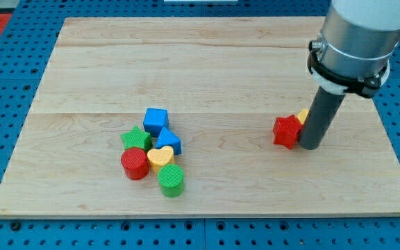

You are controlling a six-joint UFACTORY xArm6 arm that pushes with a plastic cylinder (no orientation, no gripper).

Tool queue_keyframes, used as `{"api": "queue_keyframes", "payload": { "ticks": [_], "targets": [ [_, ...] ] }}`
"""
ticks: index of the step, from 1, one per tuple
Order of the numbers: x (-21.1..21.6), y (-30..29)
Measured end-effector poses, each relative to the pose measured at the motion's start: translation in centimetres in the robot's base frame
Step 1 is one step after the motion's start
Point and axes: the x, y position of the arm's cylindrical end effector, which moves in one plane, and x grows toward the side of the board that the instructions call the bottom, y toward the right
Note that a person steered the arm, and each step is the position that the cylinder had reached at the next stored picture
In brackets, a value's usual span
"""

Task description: Push the yellow hexagon diagonally top right to the blue cube

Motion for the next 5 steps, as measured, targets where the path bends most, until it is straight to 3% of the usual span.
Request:
{"api": "queue_keyframes", "payload": {
  "ticks": [2,3,5],
  "targets": [
    [-4.5,-3.7],
    [-0.9,-3.4],
    [-1.9,5.0]
  ]
}}
